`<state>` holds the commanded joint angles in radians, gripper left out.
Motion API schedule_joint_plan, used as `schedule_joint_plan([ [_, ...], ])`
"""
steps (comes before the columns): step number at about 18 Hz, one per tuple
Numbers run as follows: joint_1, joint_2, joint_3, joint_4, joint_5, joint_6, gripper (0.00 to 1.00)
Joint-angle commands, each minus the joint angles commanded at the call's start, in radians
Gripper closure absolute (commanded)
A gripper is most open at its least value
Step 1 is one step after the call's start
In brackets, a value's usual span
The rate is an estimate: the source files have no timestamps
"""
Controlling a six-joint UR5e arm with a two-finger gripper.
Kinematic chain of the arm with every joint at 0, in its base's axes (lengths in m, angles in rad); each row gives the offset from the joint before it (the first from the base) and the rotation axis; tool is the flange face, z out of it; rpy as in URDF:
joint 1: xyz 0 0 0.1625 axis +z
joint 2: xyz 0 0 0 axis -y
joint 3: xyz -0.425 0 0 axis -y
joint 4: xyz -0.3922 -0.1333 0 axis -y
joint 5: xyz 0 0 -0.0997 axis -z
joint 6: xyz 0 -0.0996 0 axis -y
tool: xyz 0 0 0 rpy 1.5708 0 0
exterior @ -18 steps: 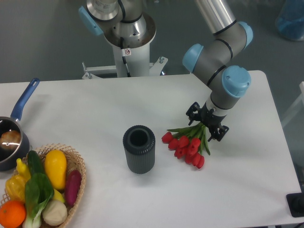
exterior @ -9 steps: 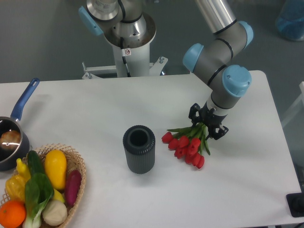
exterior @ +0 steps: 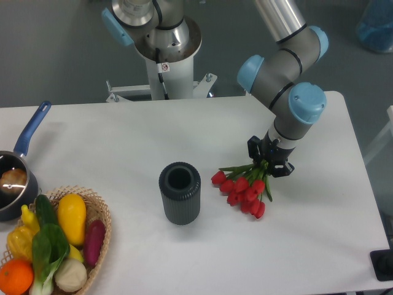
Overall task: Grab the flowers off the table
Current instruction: 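Lift the gripped red tulips up off the table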
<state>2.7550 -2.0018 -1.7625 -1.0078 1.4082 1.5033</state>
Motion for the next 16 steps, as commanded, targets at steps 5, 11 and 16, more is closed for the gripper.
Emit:
schedule_joint_plan([
  [5, 0.000, 0.006, 0.015, 0.000, -0.002, -0.003, 0.65],
  [11, 0.006, 0.031, 0.029, -0.005, -0.064, -0.003, 0.71],
  [16, 0.006, 0.084, 0.052, -0.008, -0.069, -0.003, 0.70],
])
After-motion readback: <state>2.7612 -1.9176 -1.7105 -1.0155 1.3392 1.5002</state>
